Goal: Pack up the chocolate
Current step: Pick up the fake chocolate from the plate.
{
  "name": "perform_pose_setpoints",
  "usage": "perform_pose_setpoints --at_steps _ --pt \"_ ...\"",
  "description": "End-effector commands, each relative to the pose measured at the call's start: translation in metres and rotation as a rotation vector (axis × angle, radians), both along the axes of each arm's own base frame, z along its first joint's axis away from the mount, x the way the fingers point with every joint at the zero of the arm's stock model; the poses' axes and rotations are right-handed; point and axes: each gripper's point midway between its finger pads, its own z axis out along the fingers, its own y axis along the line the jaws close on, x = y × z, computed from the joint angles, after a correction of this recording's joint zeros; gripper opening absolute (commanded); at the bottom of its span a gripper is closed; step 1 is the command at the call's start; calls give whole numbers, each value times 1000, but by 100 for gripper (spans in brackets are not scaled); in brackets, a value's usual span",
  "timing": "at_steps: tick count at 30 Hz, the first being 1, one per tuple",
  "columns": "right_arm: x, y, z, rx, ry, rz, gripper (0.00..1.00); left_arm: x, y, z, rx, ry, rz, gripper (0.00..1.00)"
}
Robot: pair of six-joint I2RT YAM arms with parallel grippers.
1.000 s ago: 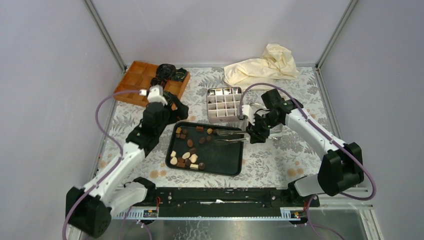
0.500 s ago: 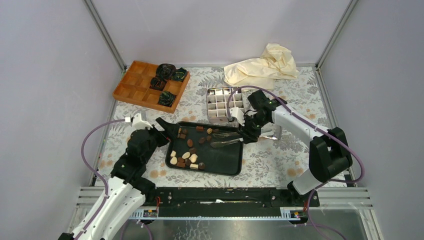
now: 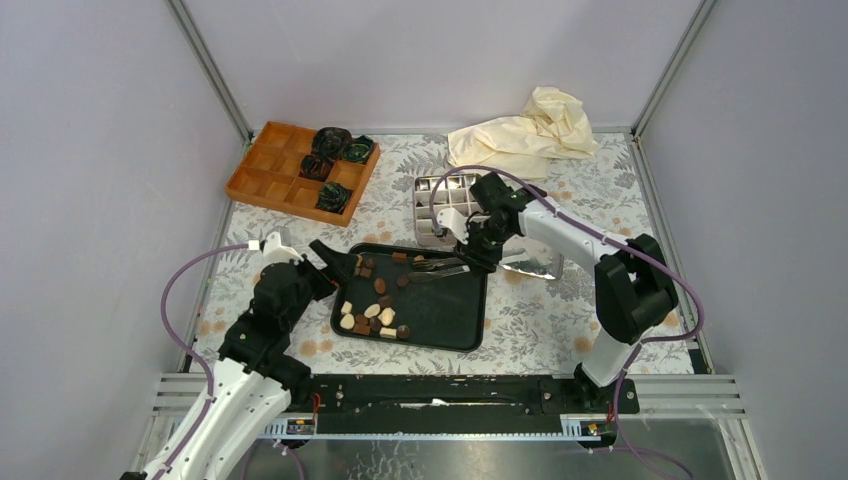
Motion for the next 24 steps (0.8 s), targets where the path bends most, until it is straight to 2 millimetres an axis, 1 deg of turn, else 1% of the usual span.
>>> perform_pose_setpoints --at_steps 1,4,10,18,24 --pt "6 13 11 -10 -36 22 39 0 1 5 -17 -9 12 99" --pt "7 10 11 -27 -47 23 31 0 1 4 -15 -4 13 99" --pt "-5 5 19 -6 -51 19 22 2 -2 5 -32 -11 4 99" --pt "-25 1 37 76 -22 2 18 6 -15 3 -79 4 -34 99" --pt "-32 -8 55 222 57 -60 18 4 -19 1 -97 16 -52 99"
